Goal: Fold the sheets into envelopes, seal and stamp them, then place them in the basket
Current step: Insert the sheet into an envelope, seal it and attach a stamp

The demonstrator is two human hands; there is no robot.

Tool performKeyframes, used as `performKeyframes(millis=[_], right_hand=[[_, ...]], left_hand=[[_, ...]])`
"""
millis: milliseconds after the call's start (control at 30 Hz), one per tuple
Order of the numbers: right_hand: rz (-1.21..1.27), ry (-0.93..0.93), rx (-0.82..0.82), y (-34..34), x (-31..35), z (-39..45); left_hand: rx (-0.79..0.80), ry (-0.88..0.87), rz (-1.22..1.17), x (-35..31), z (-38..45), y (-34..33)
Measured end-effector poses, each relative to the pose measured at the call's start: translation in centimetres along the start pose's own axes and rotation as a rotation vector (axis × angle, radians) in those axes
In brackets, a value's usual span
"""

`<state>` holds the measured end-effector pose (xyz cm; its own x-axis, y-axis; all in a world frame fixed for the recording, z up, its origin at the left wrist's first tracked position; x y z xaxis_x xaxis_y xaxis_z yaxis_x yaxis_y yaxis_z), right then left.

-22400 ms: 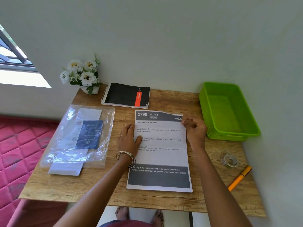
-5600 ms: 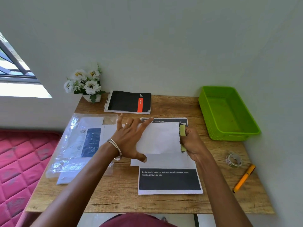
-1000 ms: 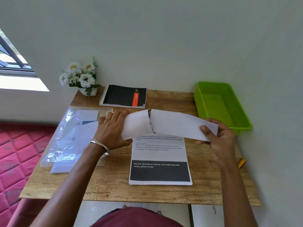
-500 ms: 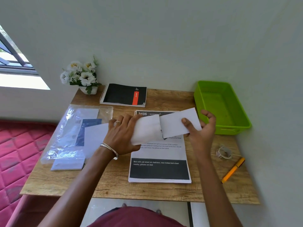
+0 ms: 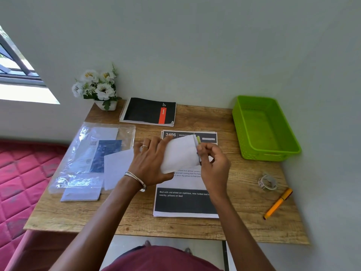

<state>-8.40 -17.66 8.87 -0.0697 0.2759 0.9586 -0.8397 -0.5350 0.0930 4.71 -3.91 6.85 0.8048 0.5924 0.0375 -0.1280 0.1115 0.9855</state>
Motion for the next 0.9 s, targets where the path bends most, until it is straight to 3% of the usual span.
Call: performKeyframes(millis=[133, 267, 367, 500, 700, 900], right_hand=[[-0.048, -0.034, 0.119, -1.7, -0.5, -0.4], [-0.172, -0.183, 0.131, -2.1, -1.7, -0.4], [-0.117, -0.255, 0.198, -2.5, -2.1, -0.2], [-0.111, -0.206, 0.185, -2.4, -1.6, -0.1], [-0.080, -0.274, 0.293, -4.0, -2.7, -0.4], [-0.028, -0.123, 0.189, -2.4, -0.8, 0.6]], left_hand=[[0.002, -0.006, -0.009, -0.3, 0.2, 0.0], [-0.013, -0.012, -0.010, -0.4, 0.2, 0.2], [-0.029, -0.006, -0.014, -0.3, 0.2, 0.5], [-0.053, 0.016, -0.025, -0.2, 0.1, 0.9], [-0.083, 0.012, -0.013, -0.3, 0.0, 1.5], [-0.060, 0.031, -0.036, 0.2, -0.2, 1.2]])
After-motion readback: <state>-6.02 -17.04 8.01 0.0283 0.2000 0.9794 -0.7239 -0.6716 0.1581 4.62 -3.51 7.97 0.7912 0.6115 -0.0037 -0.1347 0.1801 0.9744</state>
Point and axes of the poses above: each hand's wrist, its own z-axis towards the middle knuckle, its own y-axis out of the back of the hand, x = y × z, the point moved 10 cm from there along z, towards the middle knuckle, and after that the axes turned 11 degrees about z, right-handed, at the moved point
